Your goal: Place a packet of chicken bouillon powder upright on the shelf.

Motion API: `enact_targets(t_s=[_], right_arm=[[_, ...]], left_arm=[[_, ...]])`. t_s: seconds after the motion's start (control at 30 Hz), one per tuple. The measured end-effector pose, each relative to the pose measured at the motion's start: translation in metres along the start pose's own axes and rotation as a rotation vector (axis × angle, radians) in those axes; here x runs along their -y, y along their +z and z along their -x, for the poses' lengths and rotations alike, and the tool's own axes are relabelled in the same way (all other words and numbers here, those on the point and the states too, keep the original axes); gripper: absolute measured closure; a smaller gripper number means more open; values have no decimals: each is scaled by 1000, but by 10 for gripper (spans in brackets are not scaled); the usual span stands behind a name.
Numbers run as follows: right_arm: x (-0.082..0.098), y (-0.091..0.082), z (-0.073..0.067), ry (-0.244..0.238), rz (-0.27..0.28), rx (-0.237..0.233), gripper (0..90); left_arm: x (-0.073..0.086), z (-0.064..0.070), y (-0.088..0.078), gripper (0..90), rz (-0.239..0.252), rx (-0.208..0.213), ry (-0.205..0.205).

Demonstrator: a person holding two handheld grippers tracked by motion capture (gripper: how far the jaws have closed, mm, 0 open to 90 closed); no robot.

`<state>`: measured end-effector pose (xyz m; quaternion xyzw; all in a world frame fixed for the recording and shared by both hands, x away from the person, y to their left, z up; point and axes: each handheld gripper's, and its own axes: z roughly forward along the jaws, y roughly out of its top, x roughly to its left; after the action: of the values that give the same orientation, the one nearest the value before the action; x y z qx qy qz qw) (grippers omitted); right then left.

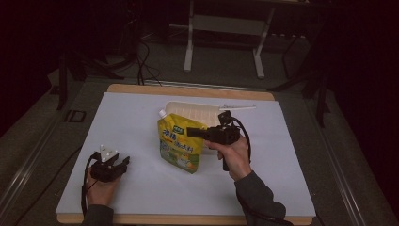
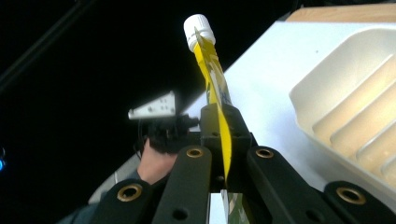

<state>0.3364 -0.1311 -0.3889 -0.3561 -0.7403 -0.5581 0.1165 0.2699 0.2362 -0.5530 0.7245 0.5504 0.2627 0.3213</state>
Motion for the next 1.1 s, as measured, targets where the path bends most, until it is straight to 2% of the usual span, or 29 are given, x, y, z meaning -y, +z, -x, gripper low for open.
enact_targets(t_s=[0.1,0.2,0.37,0.53,0.77,0.87,1.1], right_arm=[[-2,0,0,11,24,-3,900],[-5,2,0,17,67,9,900],[-10,5,0,24,99,33,900],[-14,9,2,60,127,38,900],[-15,18,1,89,105,14,900],[-16,20,0,79,84,7,900],[-19,22,0,96,120,24,900]], left_arm=[[0,0,0,534,2,-1,-1],[0,0,0,534,2,-2,-1],[0,0,0,534,4,-2,-5],[0,0,0,533,4,-1,-4],[0,1,1,533,6,-3,-4],[0,1,1,534,4,-2,-5],[0,1,0,533,5,-1,-4]])
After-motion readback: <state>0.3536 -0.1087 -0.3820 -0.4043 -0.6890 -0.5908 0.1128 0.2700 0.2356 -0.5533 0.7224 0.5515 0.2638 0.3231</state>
